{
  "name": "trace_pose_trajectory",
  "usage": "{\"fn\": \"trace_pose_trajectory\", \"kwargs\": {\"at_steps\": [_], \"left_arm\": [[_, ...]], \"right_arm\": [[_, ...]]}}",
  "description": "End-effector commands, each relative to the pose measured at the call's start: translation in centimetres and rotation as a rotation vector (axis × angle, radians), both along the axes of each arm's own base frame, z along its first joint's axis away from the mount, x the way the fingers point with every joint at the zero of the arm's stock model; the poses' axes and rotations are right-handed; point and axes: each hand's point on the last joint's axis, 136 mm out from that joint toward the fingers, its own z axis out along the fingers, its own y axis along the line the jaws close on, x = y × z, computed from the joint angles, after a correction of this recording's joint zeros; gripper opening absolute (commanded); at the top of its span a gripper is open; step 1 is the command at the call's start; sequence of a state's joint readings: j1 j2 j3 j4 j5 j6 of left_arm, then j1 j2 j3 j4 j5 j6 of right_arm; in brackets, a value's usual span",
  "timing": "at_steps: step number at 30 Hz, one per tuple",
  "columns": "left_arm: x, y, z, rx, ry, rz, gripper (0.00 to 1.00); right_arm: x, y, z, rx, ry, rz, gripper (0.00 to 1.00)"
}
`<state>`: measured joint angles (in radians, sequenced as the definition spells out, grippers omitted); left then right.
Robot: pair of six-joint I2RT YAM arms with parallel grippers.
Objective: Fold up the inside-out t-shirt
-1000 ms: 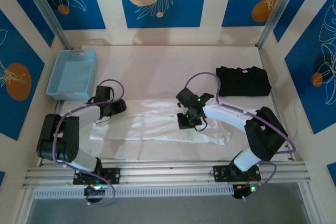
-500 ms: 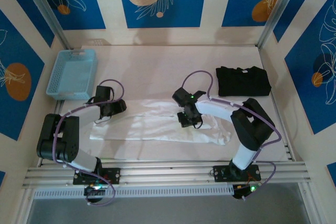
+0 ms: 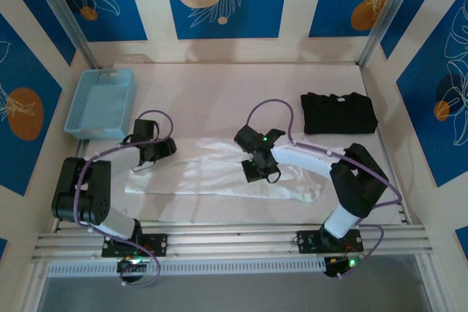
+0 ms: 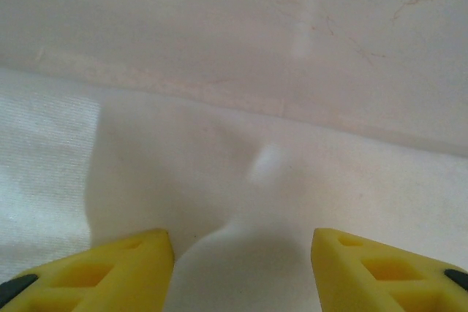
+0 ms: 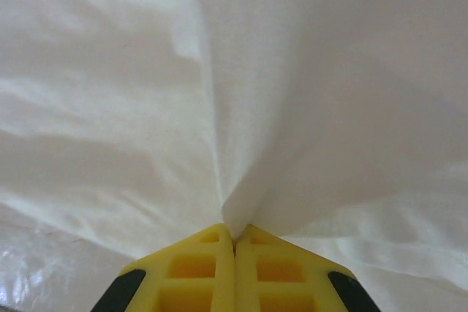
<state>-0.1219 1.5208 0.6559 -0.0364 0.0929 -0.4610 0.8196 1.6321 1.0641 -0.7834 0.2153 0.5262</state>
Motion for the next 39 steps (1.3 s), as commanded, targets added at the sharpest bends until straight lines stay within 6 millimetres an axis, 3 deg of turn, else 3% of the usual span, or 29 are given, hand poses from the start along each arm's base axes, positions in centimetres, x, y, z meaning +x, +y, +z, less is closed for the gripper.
{"fn": "trace_pose_trajectory", "kwargs": {"at_steps": [1, 6, 10, 15, 17, 20, 24, 32, 36, 39], "left_arm": [[-1.5, 0.4, -2.0, 0.024, 0.084, -0.012, 0.54], [-1.6, 0.3, -2.0, 0.019, 0.086, -0.017, 0.54], [-1.6, 0.3, -2.1, 0.015, 0.086, -0.017, 0.55], [-1.6, 0.1, -2.2, 0.011, 0.089, -0.022, 0.55], [-1.5, 0.1, -2.2, 0.011, 0.088, -0.022, 0.55], [-1.5, 0.2, -2.1, 0.01, 0.088, -0.021, 0.55], [-1.7, 0.4, -2.1, 0.022, 0.091, -0.012, 0.55], [-1.6, 3.1, -1.6, 0.068, 0.074, 0.107, 0.56], [-1.4, 4.2, -0.9, 0.095, 0.047, 0.16, 0.57], [-0.8, 4.5, 0.5, 0.087, 0.001, 0.184, 0.58]], "right_arm": [[-2.2, 1.7, 0.7, 0.065, 0.086, 0.0, 0.06], [-3.7, 4.0, 1.4, 0.166, 0.135, 0.083, 0.13], [-4.4, 4.8, 3.4, 0.273, 0.127, 0.158, 0.23], [-2.3, 1.4, 4.7, 0.321, 0.072, 0.022, 0.37], [-0.6, -1.1, 4.6, 0.302, 0.042, -0.1, 0.4], [1.4, -5.1, 3.0, 0.264, 0.046, -0.3, 0.35], [0.9, -8.6, 0.4, 0.189, 0.116, -0.443, 0.25], [-4.7, -9.1, -3.3, 0.126, 0.302, -0.534, 0.23], [-5.2, -9.7, -3.1, 0.111, 0.295, -0.565, 0.24], [-3.6, -9.5, -1.3, 0.158, 0.188, -0.543, 0.25]]}}
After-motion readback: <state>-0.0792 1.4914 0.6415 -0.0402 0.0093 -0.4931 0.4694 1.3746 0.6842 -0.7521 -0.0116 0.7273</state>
